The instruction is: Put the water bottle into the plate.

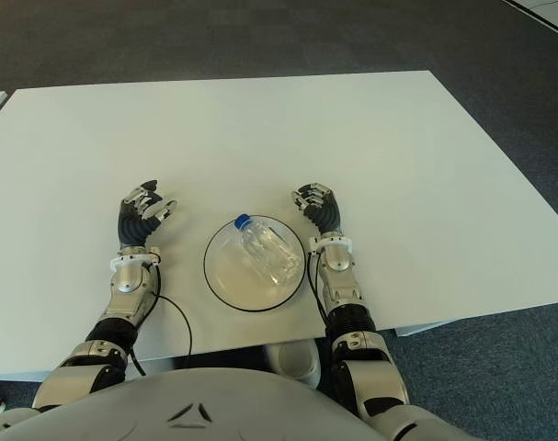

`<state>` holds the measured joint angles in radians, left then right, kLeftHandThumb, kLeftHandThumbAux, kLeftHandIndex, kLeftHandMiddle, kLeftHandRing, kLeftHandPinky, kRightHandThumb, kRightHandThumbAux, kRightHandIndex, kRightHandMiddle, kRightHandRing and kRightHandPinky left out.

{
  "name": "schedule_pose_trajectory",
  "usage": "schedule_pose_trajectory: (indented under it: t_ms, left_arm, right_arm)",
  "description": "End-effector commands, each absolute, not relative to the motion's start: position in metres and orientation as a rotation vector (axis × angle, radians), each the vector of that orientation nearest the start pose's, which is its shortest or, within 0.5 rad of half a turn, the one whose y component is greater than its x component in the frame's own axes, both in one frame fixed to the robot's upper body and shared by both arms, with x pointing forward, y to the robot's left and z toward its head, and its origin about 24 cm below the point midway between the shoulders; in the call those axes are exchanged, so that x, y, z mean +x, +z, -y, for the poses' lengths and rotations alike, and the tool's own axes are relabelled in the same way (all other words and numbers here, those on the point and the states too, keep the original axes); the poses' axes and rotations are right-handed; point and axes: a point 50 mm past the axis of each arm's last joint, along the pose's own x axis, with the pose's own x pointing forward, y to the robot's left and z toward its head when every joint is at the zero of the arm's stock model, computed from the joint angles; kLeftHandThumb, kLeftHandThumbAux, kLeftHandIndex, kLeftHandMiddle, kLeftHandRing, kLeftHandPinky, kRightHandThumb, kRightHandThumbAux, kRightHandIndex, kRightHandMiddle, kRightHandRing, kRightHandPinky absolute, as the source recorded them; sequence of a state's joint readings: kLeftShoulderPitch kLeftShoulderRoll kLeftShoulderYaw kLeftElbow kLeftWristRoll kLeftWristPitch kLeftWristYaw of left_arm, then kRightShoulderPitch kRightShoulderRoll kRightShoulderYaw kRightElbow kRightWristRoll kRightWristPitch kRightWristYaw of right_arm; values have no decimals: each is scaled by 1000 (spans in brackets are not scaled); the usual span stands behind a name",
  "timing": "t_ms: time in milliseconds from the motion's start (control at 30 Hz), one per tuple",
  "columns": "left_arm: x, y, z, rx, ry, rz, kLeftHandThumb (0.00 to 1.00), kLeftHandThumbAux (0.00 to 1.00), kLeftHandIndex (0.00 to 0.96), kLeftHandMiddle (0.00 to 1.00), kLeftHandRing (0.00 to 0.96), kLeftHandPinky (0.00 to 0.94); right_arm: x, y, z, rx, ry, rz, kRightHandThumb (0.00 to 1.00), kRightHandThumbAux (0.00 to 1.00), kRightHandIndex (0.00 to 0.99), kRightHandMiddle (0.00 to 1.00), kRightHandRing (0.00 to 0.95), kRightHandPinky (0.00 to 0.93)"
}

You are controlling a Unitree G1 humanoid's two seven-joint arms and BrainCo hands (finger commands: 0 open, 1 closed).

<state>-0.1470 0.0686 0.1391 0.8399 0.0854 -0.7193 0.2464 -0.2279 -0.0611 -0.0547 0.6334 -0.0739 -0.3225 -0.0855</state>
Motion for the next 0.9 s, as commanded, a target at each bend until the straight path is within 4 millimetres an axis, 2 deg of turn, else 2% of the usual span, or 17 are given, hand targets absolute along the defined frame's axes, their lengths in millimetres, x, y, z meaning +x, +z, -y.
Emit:
schedule_pose_trajectory:
  t_ms: [33, 167, 200, 233, 267, 367, 533, 900]
  left_arm:
    - [226, -51, -195, 90, 283, -56, 228, 873, 561, 636, 618, 607]
    - [226, -50, -194, 76, 275, -60, 278, 867, 556, 643, 626, 609]
    - [226, -50, -194, 74, 273, -62, 431, 811, 513, 641, 625, 610]
    - [226, -50, -194, 72, 269, -65, 529, 776, 485, 641, 624, 612]
    - [226, -49, -193, 70, 266, -68, 593, 753, 467, 641, 625, 615]
    - [227, -49, -193, 67, 256, -77, 669, 725, 446, 642, 626, 618]
    - [227, -49, -192, 61, 243, -90, 701, 713, 437, 644, 628, 619]
    - [227, -48, -192, 67, 242, -104, 707, 711, 435, 630, 612, 592]
  right_arm:
    - [279, -22, 165, -110, -107, -132, 708, 729, 435, 628, 638, 634]
    - [280, -24, 165, -114, -126, -142, 708, 728, 434, 624, 631, 612]
    - [280, -24, 164, -114, -129, -144, 708, 728, 434, 623, 629, 606]
    - [280, -24, 164, -115, -133, -147, 708, 729, 434, 622, 627, 601]
    - [280, -24, 164, -115, -135, -149, 708, 729, 434, 622, 625, 598]
    - [280, -24, 163, -115, -139, -153, 708, 729, 434, 622, 623, 596]
    - [280, -25, 162, -109, -140, -156, 708, 729, 433, 624, 624, 592]
    - [282, -28, 161, -107, -137, -165, 708, 728, 434, 636, 628, 567]
